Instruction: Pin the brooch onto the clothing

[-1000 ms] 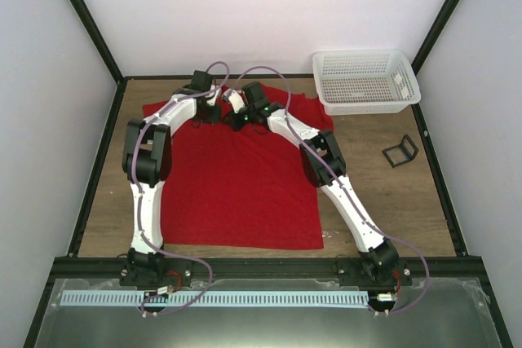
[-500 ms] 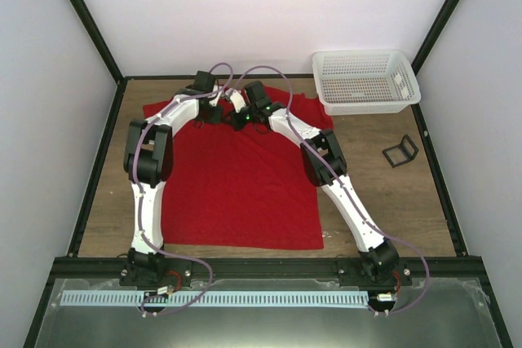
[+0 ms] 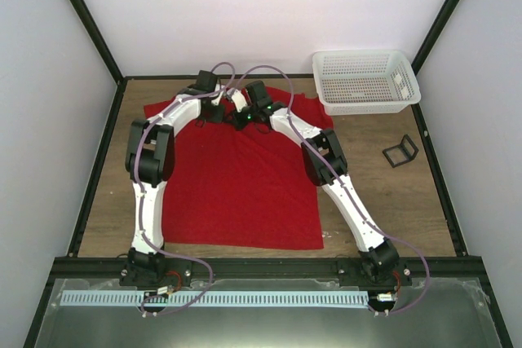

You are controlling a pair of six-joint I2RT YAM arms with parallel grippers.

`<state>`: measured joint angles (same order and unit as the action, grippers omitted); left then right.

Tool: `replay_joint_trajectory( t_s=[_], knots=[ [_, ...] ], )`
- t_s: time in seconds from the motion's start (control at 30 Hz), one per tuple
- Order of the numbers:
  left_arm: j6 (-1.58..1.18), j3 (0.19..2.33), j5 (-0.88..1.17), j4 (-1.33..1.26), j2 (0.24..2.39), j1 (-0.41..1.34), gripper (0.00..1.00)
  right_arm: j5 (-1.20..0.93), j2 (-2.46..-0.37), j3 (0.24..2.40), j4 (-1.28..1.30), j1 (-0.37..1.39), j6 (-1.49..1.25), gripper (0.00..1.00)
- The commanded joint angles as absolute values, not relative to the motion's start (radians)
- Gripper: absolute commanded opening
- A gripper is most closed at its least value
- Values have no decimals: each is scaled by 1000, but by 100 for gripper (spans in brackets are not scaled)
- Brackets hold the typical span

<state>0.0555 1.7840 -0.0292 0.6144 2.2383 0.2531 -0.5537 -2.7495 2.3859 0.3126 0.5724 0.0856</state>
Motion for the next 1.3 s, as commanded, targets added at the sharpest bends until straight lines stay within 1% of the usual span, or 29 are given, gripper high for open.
replay_joint_trajectory(
  t_s=[0.0, 0.17, 0.3, 0.4, 0.57, 0.9, 1.27],
  knots=[
    [64, 1781, 17, 599, 2269, 288, 0, -575, -2732, 2400, 281, 581, 94, 1],
    [63, 1783, 16, 595, 2274, 295, 0, -577, -2732, 2401, 272, 583, 81, 1],
    [79, 1768, -40, 622, 2271, 299, 0, -566, -2734, 2399, 261, 579, 38, 1],
    [75, 1700, -103, 599, 2235, 299, 0, -569, -2735, 2398, 248, 573, -3, 1],
    [78, 1568, -164, 446, 2165, 305, 0, -610, -2742, 2399, 224, 571, -41, 1],
    [93, 1613, -163, 434, 2183, 333, 0, -721, -2748, 2394, 162, 562, -104, 1],
    [75, 1637, -126, 437, 2178, 331, 0, -744, -2764, 2392, 173, 563, -96, 1]
  ],
)
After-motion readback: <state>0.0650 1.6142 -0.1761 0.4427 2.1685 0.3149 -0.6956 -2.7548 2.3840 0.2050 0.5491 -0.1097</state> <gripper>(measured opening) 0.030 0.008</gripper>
